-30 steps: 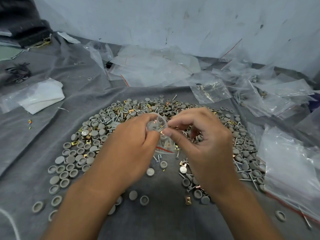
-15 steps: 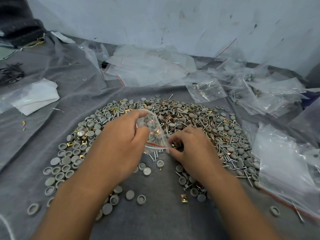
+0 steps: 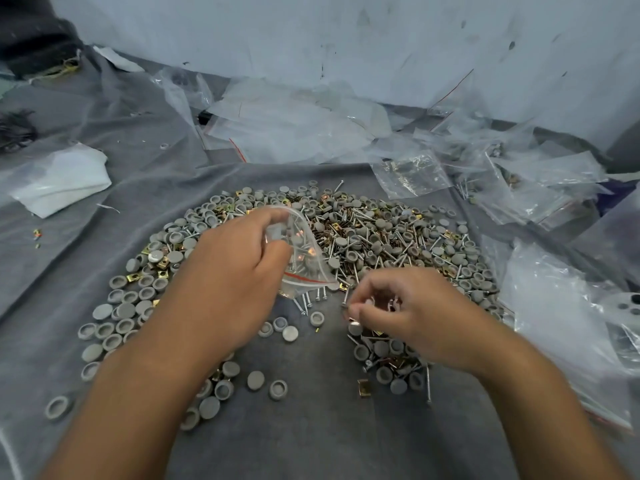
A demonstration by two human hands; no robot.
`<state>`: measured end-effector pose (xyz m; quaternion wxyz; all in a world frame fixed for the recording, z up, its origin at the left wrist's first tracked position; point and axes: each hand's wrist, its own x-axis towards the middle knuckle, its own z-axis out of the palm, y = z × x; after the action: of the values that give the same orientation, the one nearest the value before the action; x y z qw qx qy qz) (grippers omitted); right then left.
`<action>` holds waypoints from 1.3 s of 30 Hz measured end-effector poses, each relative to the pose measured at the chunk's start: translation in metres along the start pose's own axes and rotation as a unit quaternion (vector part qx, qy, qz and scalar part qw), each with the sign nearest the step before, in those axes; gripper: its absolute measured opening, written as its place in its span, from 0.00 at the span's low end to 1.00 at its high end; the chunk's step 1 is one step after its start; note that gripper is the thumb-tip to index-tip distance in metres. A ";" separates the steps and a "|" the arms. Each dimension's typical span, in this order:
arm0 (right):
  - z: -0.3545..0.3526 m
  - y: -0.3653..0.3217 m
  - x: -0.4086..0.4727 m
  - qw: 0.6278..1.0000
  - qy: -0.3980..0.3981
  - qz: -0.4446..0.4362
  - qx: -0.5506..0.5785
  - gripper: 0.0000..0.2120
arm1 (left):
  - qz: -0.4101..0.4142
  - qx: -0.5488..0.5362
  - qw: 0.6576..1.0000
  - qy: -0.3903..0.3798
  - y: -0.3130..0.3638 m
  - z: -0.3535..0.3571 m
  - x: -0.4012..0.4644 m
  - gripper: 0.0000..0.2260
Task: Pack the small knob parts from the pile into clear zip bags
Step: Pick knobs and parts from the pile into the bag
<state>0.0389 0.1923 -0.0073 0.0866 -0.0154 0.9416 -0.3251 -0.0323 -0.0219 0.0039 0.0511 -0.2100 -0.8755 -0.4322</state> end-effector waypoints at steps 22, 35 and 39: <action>0.027 -0.003 -0.046 0.977 -0.050 -0.100 -0.184 0.09 | 0.015 0.003 0.999 -0.029 0.005 0.004 -0.004 0.23; 0.015 -0.022 -0.021 0.909 0.312 -0.145 0.236 0.06 | 0.020 0.015 0.999 -0.030 0.005 0.011 -0.005 0.23; 0.033 -0.036 -0.002 0.904 0.364 -0.132 0.182 0.08 | 0.032 0.029 0.998 -0.042 0.006 0.015 -0.005 0.22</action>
<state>0.0461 0.1445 -0.0104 -0.3044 -0.0046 0.8216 -0.4819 -0.0234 -0.0090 -0.0021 0.0340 -0.2548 -0.8817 -0.3956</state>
